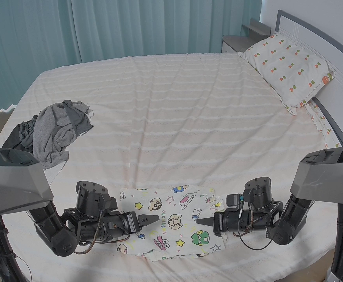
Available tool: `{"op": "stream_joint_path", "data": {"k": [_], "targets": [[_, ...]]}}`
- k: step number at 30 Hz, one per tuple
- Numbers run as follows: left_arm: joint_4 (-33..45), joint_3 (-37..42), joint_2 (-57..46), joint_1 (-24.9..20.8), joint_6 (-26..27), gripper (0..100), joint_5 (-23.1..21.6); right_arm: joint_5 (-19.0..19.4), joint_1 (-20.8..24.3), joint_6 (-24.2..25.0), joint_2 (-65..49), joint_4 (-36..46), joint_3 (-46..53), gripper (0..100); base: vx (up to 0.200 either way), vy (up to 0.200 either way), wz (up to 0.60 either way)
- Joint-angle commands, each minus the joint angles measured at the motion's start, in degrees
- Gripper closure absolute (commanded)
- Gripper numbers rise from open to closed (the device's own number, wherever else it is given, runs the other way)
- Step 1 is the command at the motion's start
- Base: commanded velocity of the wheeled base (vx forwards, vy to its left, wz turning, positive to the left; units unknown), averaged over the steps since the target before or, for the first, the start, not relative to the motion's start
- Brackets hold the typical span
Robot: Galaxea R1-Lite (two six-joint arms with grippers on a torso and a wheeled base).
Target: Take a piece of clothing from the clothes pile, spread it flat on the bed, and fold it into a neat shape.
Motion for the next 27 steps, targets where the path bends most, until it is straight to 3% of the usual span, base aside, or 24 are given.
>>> {"op": "stream_joint_path", "data": {"k": [1, 11, 18, 27], "targets": [[0.0, 0.0, 0.0, -0.1, 0.0, 100, 0.0, -0.1, 0.0, 0.0, 0.1, 0.0, 0.0, 100, 0.0, 0.0, 0.0], [0.0, 0.4, 0.0, 0.0, 0.1, 100, 0.2, -0.1, 0.0, 0.1, 0.1, 0.0, 0.1, 100, 0.0, 0.0, 0.0], [0.2, 0.6, 0.0, 0.3, 0.4, 100, 3.3, -0.2, 0.0, 0.0, -0.2, -0.2, 0.4, 100, 0.0, 0.0, 0.0], [0.3, 1.5, -0.6, -0.1, 0.1, 100, 3.3, -0.2, 0.5, 0.4, -0.1, -6.7, 3.2, 100, 0.0, 0.0, 0.0]]}}
